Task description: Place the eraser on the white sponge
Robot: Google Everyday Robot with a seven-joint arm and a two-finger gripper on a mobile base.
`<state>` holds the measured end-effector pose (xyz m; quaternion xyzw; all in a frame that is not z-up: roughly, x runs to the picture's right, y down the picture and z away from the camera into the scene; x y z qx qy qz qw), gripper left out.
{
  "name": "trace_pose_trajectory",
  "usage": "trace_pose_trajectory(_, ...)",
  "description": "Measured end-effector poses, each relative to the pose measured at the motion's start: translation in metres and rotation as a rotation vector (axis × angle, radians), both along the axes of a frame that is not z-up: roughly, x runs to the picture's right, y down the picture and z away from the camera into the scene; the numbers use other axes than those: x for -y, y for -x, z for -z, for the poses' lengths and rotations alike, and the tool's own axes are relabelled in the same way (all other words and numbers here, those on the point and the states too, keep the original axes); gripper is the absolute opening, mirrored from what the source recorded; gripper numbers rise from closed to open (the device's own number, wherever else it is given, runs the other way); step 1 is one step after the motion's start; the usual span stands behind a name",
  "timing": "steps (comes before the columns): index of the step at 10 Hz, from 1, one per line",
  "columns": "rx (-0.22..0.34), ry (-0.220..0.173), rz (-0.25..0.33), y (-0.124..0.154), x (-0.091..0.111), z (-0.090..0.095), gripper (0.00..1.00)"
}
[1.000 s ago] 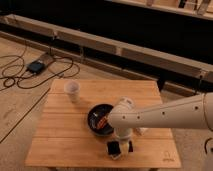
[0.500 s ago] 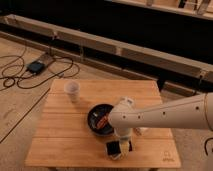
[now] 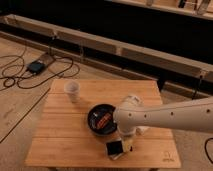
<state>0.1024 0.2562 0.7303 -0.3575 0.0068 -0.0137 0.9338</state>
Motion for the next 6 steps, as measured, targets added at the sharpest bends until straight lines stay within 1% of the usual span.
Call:
trace_pose_trajectory(3,0.070,-0.044,0.011,-0.011,0.027,0.004,0.70)
trace_pose_trajectory(5,0.089,-0.054,0.014,-0.016,0.033,0.006,0.70)
trace_pose_trajectory(6,0.091,-0.054,0.015,-0.015,0.034,0.006,0.70)
